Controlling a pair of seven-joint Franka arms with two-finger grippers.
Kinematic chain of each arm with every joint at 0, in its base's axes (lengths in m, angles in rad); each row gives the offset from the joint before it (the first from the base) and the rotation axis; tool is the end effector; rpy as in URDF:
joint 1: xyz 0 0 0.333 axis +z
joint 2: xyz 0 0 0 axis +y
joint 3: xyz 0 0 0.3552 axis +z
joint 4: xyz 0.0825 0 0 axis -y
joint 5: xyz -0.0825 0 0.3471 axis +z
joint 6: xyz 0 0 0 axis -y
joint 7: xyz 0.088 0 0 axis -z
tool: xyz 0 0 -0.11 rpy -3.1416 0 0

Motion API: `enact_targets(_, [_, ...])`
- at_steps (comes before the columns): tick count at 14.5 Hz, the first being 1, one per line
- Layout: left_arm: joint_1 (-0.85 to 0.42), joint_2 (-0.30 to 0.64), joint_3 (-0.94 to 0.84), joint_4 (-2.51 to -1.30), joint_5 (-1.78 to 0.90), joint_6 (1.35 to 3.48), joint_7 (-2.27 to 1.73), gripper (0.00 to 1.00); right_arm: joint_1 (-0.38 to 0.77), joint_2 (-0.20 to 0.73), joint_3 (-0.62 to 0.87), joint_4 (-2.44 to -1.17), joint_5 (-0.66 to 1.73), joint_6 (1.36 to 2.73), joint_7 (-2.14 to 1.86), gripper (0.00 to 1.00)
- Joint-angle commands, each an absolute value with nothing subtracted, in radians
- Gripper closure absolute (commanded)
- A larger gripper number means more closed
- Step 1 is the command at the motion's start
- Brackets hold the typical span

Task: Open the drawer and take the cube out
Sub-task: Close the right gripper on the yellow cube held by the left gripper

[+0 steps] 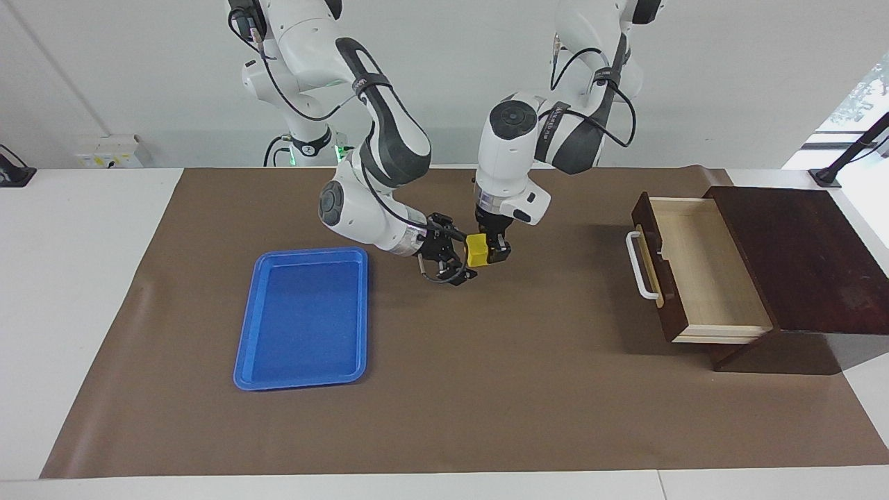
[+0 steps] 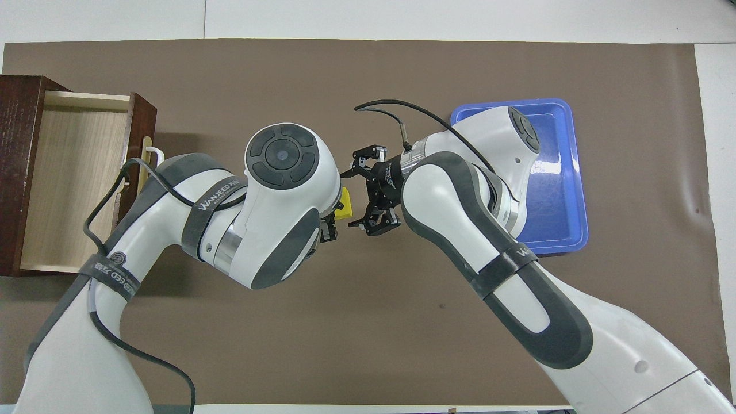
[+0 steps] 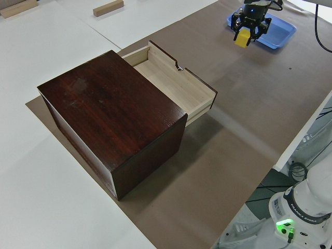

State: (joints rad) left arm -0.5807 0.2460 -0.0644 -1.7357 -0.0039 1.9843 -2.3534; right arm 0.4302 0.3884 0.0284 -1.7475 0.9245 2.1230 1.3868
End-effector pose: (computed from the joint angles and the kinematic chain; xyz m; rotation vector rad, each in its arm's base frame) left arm 0.4861 -0.3617 0.4849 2.0564 2.3689 -0.0298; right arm 0.5625 0.3174 0.4196 -1.9082 1.6867 0.8528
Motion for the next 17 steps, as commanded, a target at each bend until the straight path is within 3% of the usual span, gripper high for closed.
enact_targets(1, [-0.598,0.236,-0.049,-1.755,0.012,2.006,-2.352,1.00,0.446,0.380,0.026,-1.763,0.948,2.134,1.384,0.00])
enact_targets(15, [-0.595,0.233,-0.049,-1.769,0.012,2.019,-2.342,1.00,0.465,0.379,0.026,-1.772,0.950,2.151,1.382,0.00])
enact_targets(16, [-0.595,0.233,-0.049,-1.766,0.012,2.016,-2.342,1.00,0.465,0.379,0.026,-1.772,0.950,2.151,1.384,0.03])
enact_targets(17, [-0.595,0.233,-0.049,-1.764,0.012,2.011,-2.342,1.00,0.463,0.379,0.026,-1.773,0.950,2.151,1.384,0.16])
